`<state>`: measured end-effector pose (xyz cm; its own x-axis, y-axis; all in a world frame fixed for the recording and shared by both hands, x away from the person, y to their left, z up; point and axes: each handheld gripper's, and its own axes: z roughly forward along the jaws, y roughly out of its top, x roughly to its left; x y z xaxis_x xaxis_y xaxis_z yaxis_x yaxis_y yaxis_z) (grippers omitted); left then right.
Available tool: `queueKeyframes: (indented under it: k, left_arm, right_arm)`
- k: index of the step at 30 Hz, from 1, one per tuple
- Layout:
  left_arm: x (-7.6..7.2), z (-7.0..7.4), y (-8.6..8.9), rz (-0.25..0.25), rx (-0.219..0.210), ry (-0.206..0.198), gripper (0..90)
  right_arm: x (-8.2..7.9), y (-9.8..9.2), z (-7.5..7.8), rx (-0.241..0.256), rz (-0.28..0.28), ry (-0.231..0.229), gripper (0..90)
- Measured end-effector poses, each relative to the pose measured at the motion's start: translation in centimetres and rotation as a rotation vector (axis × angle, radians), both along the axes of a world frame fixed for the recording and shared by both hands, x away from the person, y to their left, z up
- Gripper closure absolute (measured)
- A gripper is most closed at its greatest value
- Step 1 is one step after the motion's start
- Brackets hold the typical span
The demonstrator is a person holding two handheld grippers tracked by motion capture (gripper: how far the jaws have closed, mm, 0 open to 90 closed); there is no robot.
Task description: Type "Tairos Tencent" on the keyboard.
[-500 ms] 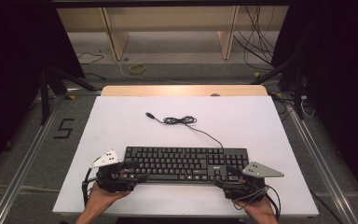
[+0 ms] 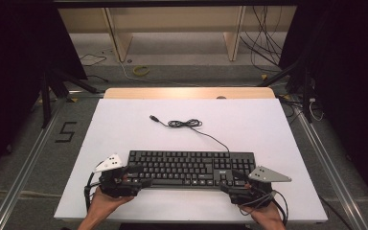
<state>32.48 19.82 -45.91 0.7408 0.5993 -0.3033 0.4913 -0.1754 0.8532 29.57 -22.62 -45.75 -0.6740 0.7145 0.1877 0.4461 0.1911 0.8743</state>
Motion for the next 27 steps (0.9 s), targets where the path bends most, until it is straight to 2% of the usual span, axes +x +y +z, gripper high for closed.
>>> queueKeyframes:
  k: [8, 13, 27]
  left_arm:
    - [0.0, 0.0, 0.0, 0.004, 0.004, -0.002, 25.8]
    - [0.1, -0.1, 0.1, 0.024, 0.009, 0.005, 25.9]
    - [0.5, -0.3, 0.4, 0.065, 0.027, 0.032, 26.7]
  right_arm:
    - [0.0, 0.1, 0.1, 0.0, 0.0, -0.003, 30.1]
    - [0.2, 0.4, 0.1, -0.002, 0.004, 0.007, 30.1]
    - [1.9, 2.8, 0.7, -0.009, 0.041, 0.029, 29.2]
